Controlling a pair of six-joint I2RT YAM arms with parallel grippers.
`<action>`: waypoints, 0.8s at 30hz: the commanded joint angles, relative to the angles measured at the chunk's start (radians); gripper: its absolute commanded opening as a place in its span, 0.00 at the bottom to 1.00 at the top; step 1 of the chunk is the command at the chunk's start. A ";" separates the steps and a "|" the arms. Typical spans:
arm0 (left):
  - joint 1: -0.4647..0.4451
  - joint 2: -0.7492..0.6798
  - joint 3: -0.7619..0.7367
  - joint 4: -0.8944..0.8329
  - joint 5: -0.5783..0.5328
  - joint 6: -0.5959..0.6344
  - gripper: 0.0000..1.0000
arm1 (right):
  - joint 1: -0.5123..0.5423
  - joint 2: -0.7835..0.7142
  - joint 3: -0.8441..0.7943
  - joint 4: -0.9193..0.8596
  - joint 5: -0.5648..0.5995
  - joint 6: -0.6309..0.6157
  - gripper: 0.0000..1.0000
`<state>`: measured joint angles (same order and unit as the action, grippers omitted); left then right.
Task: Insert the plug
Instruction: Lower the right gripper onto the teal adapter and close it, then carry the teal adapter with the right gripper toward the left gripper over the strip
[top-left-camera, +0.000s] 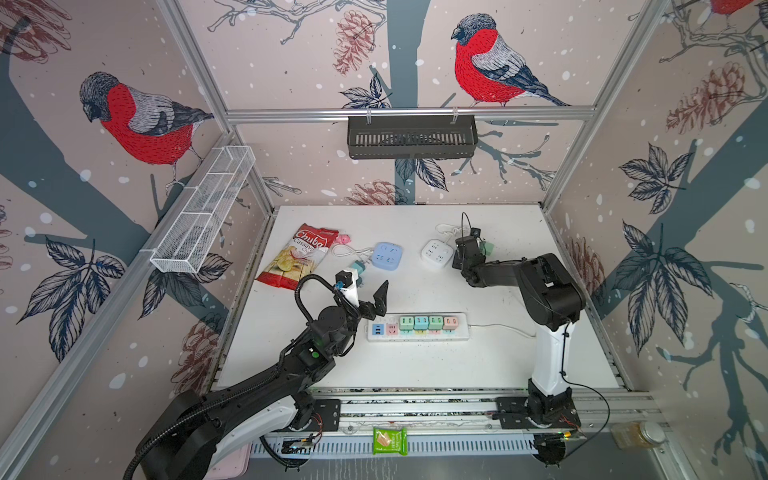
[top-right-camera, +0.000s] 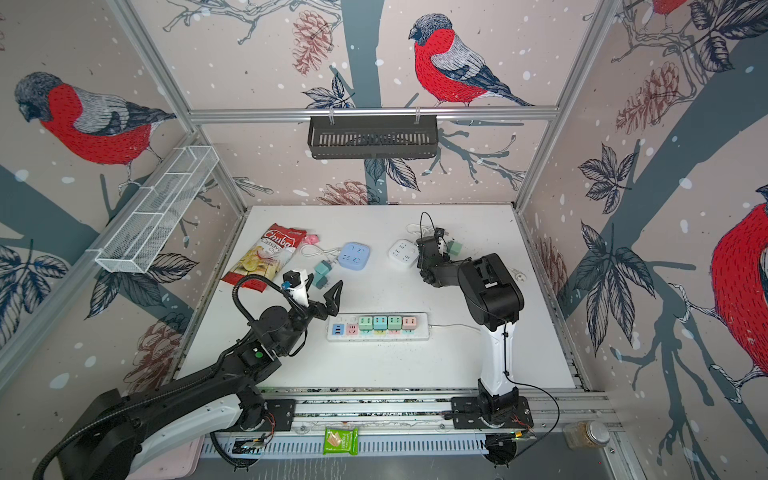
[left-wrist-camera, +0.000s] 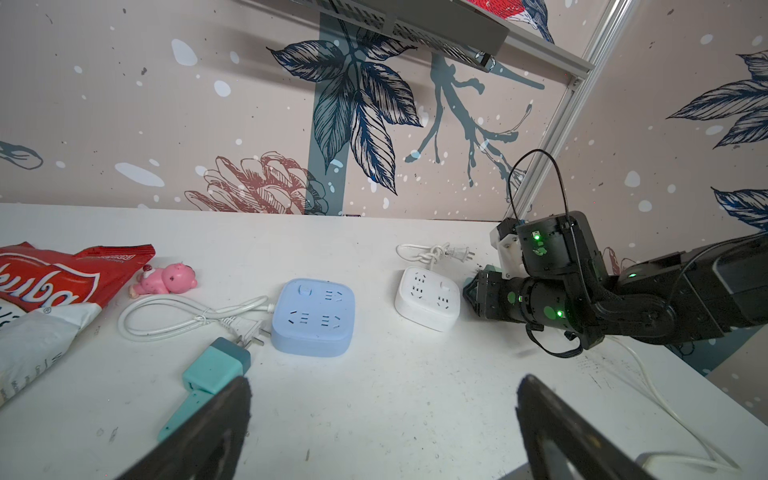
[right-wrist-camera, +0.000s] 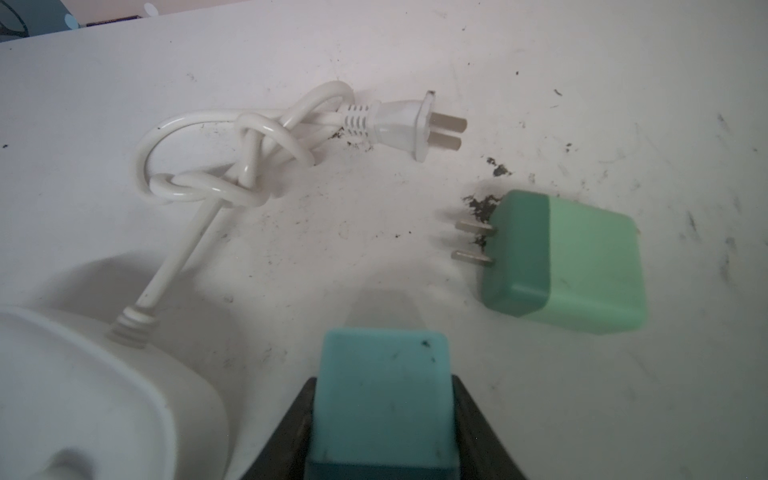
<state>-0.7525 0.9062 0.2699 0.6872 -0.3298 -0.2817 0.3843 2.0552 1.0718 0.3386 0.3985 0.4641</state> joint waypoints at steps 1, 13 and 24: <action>0.001 0.000 0.013 0.015 -0.107 -0.066 0.99 | 0.002 -0.016 -0.032 -0.021 -0.048 -0.021 0.33; -0.002 0.157 0.145 -0.119 -0.241 -0.227 0.99 | 0.032 -0.279 -0.330 0.257 -0.054 -0.097 0.20; -0.089 0.126 0.130 -0.059 -0.239 -0.005 0.99 | 0.192 -0.539 -0.653 0.731 -0.075 -0.337 0.17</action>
<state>-0.8280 1.0561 0.4107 0.5568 -0.5545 -0.3637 0.5404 1.5578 0.4786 0.8455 0.3347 0.2405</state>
